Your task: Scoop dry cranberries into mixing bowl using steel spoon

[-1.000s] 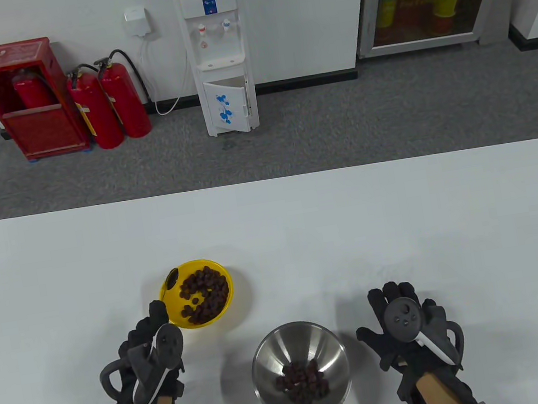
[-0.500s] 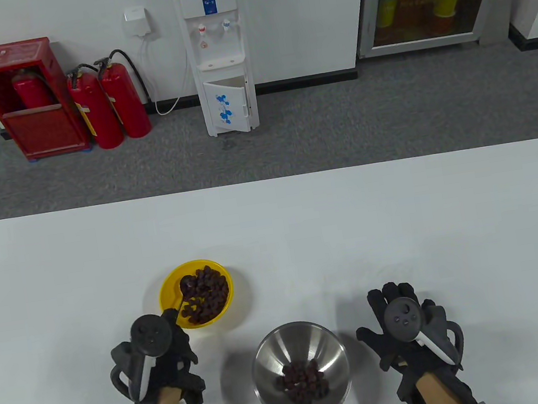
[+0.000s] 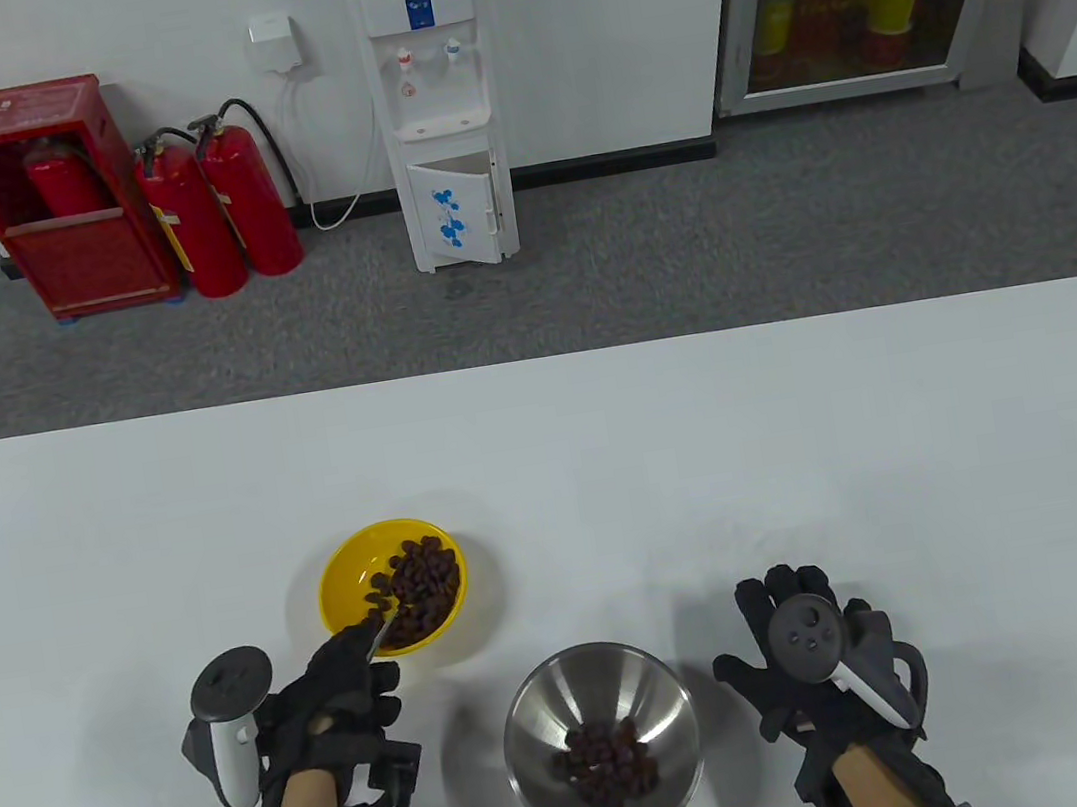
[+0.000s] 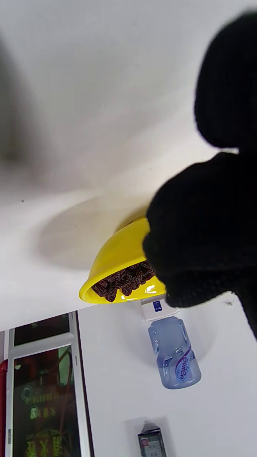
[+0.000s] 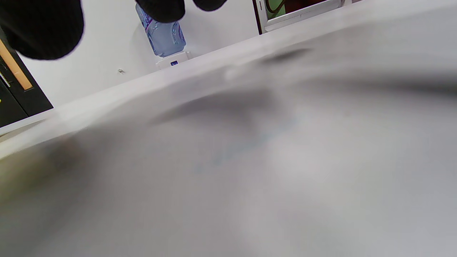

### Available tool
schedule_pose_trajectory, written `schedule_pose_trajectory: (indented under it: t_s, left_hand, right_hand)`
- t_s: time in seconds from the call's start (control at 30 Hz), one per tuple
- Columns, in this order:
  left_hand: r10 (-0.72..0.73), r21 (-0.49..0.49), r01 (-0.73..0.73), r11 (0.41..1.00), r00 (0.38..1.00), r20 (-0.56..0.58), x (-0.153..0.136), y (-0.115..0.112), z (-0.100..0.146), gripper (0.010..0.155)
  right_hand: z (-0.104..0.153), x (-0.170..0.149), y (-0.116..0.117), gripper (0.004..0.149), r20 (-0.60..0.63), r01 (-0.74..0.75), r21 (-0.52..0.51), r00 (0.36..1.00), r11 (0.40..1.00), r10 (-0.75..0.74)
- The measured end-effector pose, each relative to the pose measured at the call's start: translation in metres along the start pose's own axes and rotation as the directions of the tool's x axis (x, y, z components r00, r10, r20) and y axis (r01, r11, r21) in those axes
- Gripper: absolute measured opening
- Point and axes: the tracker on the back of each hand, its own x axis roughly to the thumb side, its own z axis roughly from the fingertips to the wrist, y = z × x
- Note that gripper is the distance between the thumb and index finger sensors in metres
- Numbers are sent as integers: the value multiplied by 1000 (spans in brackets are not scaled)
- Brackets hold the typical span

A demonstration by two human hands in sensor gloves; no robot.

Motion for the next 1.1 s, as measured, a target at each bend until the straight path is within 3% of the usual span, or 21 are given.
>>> schedule_pose_trajectory:
  t_s: [0.2,1.1]
  left_hand:
    - [112,-42,-112,993,994,-14,-6,-3,-2,48]
    - [235,-43,-233,971,971,40,-16,3,4,49]
  right_hand:
    - [0,-1,0,83,0,8,-1,1000,1000,-8]
    - [0,-1,-2,84,-8,-24,-23,1000,999,24]
